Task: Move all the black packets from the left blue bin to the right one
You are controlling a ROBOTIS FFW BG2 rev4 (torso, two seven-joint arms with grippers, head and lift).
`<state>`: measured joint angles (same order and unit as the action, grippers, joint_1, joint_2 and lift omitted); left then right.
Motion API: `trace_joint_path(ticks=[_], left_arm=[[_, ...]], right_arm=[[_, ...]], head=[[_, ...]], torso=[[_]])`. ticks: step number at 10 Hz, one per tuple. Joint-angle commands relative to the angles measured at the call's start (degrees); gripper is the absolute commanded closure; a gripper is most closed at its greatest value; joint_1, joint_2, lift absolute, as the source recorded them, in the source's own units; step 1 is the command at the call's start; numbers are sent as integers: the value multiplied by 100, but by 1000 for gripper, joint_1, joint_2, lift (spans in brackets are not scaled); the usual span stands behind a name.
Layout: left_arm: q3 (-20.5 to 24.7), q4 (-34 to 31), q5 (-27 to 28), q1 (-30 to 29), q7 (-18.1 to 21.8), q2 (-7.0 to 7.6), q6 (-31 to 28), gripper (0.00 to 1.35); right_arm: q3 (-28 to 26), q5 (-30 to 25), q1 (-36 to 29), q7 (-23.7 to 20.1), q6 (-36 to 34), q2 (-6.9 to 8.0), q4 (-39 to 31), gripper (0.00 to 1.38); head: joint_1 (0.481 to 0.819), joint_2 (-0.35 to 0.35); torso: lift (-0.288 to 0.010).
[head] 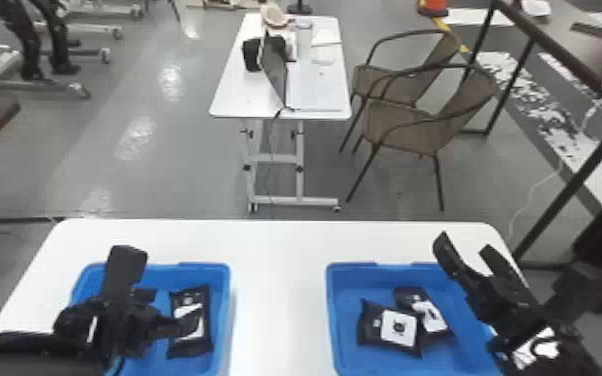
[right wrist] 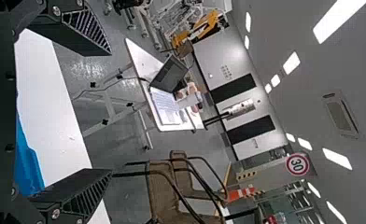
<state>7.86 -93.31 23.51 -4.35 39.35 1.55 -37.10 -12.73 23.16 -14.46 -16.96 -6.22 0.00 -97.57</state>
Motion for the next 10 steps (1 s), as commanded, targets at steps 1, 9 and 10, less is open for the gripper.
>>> trace_joint_path(ticks=[1, 9, 10], left_arm=[[-30, 304, 66, 145, -24, -14, -17, 117], [-408, 1930, -154, 1112, -454, 197, 150, 117], [-452, 2080, -145, 1200, -542, 197, 150, 119]], right_arm=[[43, 66, 14, 0, -2, 5, 36, 124], [52, 348, 14, -53, -2, 5, 177, 125], [60, 383, 31, -88, -2, 5, 212, 125]], head=[[695, -45], [695, -39], [695, -43]], torso=[[0], [0], [0]])
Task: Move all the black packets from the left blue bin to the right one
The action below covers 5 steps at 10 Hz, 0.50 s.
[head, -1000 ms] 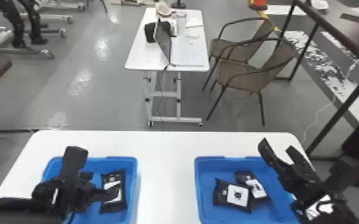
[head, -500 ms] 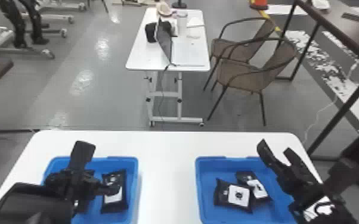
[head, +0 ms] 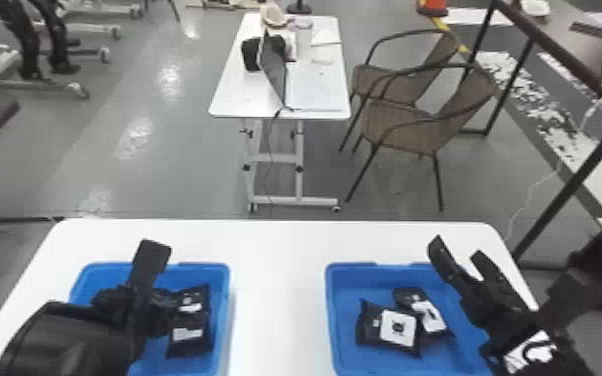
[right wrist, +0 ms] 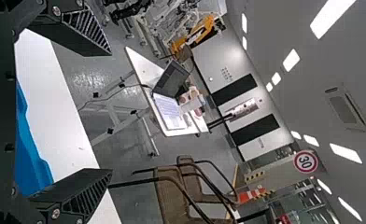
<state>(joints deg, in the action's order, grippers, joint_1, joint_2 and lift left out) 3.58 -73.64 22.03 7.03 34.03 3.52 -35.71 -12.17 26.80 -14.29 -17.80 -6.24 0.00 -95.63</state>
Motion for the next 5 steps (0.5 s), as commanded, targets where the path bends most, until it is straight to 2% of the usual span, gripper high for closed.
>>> trace_joint_path(ticks=[1, 3, 4, 5], left_arm=[[-50, 166, 3, 88, -116, -1, 3, 128], [-103, 526, 91, 255, -142, -10, 3, 214], [-121, 684, 108, 325, -142, 17, 20, 311], [-156, 720, 108, 352, -142, 52, 90, 561]], right_arm=[[4, 27, 14, -21, 0, 5, 18, 125], [4, 106, 14, -39, 0, 5, 54, 125], [4, 106, 41, -57, 0, 5, 62, 125], [4, 124, 58, -92, 0, 5, 98, 125]], head=[[695, -43], [695, -40], [695, -41], [695, -40]], torso=[[0], [0], [0], [0]])
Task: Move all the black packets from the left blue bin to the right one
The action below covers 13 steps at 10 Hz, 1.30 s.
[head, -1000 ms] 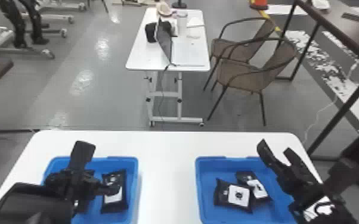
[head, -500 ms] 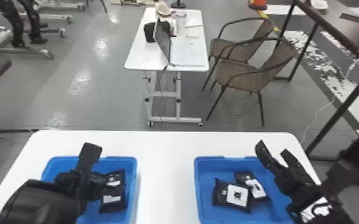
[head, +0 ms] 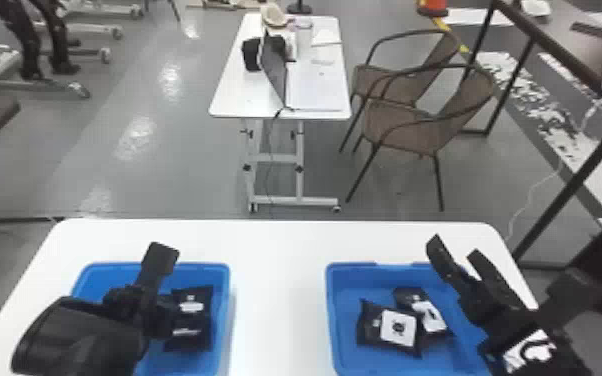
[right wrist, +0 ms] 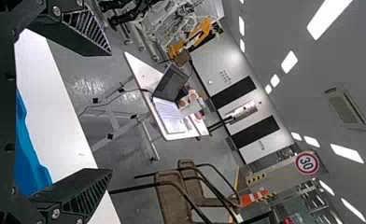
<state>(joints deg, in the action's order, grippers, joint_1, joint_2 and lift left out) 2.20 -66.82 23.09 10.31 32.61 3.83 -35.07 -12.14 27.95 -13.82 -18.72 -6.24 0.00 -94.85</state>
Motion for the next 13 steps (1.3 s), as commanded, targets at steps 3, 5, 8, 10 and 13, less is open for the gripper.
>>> trace_joint_path(ticks=[3, 5, 8, 10, 13], left_arm=[[-106, 20, -244, 6, 140, 161, 316, 825], [-53, -692, -490, -319, 430, 232, 211, 826], [325, -2591, -1518, -1277, 492, 214, -114, 826], [123, -3013, -1993, -1172, 887, 320, 255, 825], [-396, -2837, -2055, -460, 1459, 381, 738, 825]], right_arm=[[1, 62, 2, -36, -9, 5, 45, 125], [27, 88, 19, -44, -9, 5, 63, 125], [71, 132, 10, -71, -9, 5, 54, 125], [98, 167, 63, -185, -79, 5, 63, 125], [370, 229, 371, -563, -97, 5, 256, 125]], head=[[695, -35], [695, -45], [695, -45], [695, -61], [695, -97]], torso=[[0], [0], [0], [0], [0]])
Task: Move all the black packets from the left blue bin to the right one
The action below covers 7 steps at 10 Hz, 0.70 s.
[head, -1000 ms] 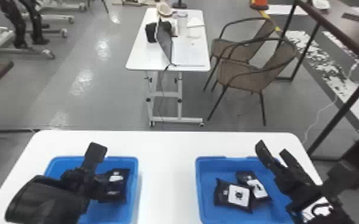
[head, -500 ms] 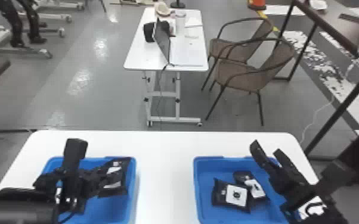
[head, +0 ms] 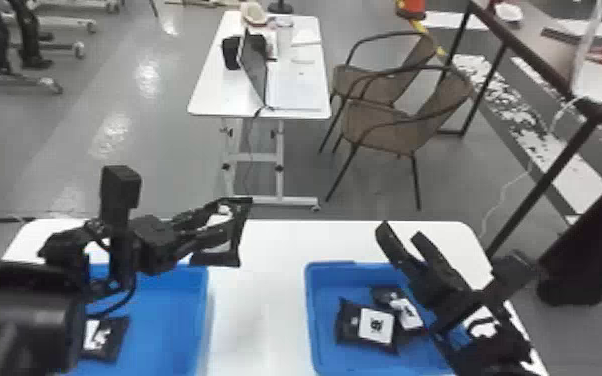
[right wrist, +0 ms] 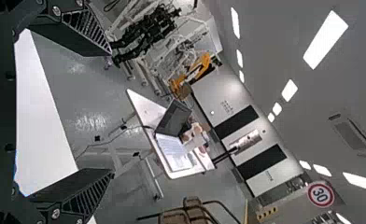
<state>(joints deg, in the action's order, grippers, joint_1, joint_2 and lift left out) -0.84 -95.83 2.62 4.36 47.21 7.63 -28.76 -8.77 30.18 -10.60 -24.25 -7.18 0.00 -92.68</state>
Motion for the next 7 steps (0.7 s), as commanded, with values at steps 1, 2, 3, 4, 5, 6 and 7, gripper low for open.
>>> trace_joint_path(ticks=[1, 2, 3, 4, 5, 6, 7], left_arm=[[-285, 275, -86, 407, 183, 1, 178, 825], [-549, 601, -253, 715, 359, 1, 336, 825], [-804, 829, -420, 926, 394, -34, 433, 825], [-936, 996, -499, 1075, 394, -139, 556, 825], [-1006, 1190, -666, 1198, 385, -254, 732, 825], [-1111, 1277, -745, 1277, 385, -289, 811, 825], [-1287, 1313, -754, 1348, 385, -271, 793, 825]], right_arm=[[51, 5, 128, -106, 6, 5, 93, 125], [77, 5, 207, -159, 6, 5, 119, 125], [112, 14, 295, -238, 6, 5, 154, 125], [174, 14, 365, -326, -3, 5, 172, 125], [270, 5, 401, -370, 6, 5, 181, 125], [332, 5, 480, -379, 6, 5, 207, 122], [367, -4, 559, -405, 6, 5, 224, 121]], head=[[695, -101], [695, -113], [695, -124], [695, -146], [695, -162], [695, -167], [695, -173]], torso=[[0], [0], [0], [0], [0], [0], [0]])
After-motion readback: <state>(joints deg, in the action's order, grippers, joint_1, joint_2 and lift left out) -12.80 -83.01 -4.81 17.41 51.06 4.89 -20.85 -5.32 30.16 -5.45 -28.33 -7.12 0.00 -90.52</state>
